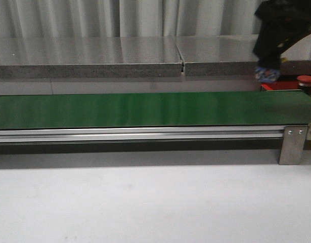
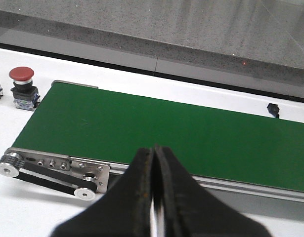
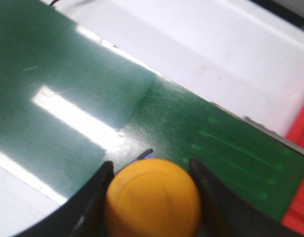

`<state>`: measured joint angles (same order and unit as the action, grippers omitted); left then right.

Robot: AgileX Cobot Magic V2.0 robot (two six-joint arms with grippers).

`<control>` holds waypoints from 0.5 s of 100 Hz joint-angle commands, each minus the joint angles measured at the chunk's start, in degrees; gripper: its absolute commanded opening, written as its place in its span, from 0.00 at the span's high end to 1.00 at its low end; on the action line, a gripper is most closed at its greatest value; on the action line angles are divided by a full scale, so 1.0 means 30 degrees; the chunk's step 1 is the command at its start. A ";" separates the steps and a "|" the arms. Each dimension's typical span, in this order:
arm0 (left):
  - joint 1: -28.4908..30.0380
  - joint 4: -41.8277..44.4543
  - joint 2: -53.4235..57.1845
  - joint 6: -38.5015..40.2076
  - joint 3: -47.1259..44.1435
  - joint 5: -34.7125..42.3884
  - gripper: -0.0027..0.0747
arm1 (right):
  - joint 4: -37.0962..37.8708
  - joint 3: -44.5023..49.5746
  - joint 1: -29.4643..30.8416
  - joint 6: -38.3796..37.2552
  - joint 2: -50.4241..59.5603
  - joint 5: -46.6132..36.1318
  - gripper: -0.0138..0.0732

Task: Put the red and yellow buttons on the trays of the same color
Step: 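Grasp the yellow button on the belt with the right gripper, then lower the yellow button into the yellow tray and open the right gripper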

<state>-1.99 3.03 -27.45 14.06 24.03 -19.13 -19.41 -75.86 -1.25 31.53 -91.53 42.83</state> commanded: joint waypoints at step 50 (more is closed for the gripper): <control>-0.0168 -0.0100 -0.0064 0.0002 0.0565 0.1623 0.99 | 0.0204 0.1900 1.0001 -0.3150 0.3251 -0.1996 0.86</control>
<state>-1.99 3.03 -27.45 14.06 24.03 -19.13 -17.98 -71.74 25.56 22.98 -84.05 43.46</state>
